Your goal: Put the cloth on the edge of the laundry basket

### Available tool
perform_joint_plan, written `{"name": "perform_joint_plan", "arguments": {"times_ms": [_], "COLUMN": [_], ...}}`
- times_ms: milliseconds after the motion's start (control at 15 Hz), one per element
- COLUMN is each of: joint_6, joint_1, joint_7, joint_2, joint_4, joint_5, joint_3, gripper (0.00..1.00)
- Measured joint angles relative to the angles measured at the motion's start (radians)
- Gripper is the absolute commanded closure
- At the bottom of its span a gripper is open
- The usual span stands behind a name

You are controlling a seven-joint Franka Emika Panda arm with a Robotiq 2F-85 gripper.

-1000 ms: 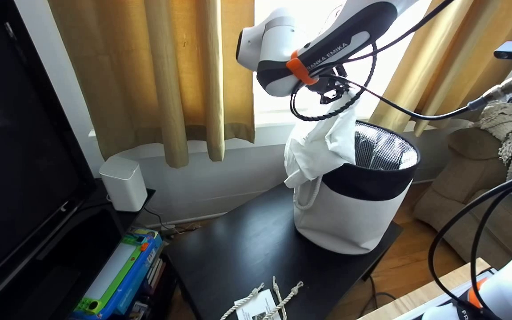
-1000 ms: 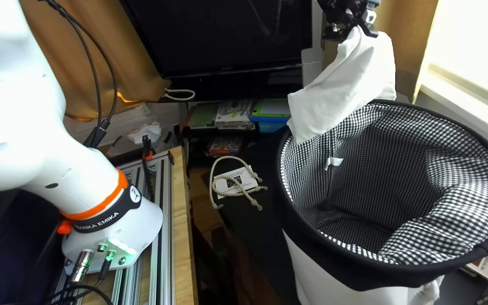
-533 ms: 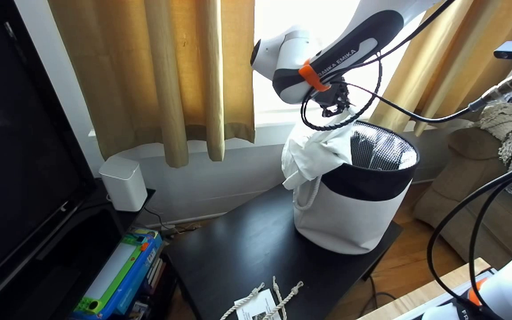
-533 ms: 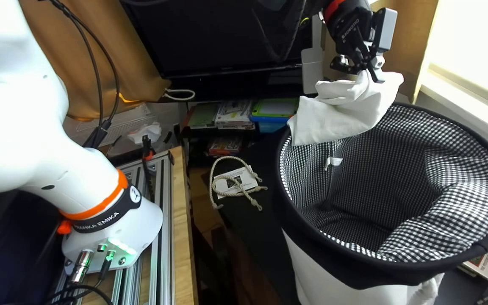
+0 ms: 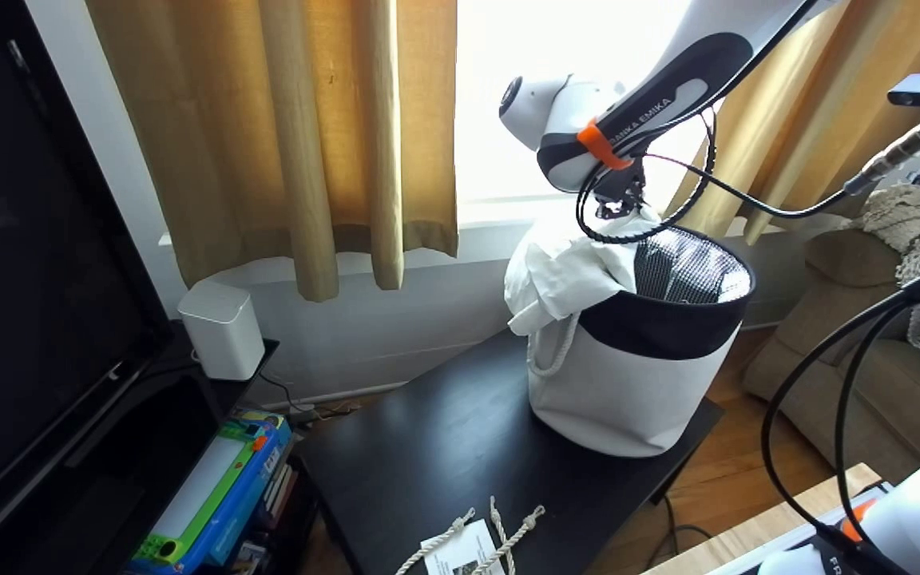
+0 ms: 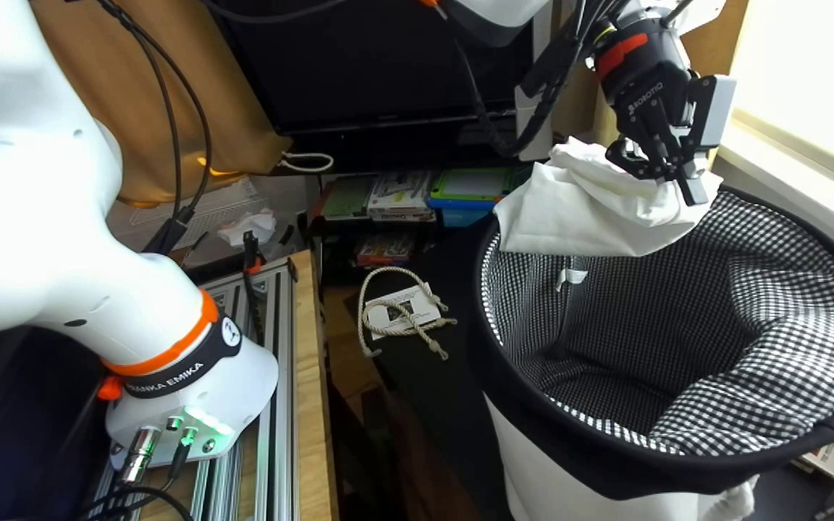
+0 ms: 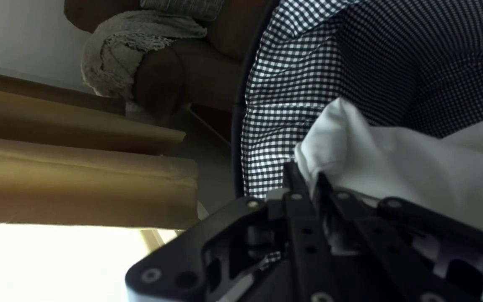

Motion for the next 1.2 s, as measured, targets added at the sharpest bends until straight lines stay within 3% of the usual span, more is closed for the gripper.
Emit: {"name": "perform_joint_plan", "arguments": {"times_ms": [533,1200], "joint_6": [0.03,-0.017], "joint_1": [-0.007,0.01], "joint_7": [-0.002,-0.026], "joint_2": [-0.011,-0.163], "joint_4": [0.004,0.07], "joint_5": [0.076,0.468], "joint_3": [-0.014,0.006], "gripper": [0.01,0.0]}}
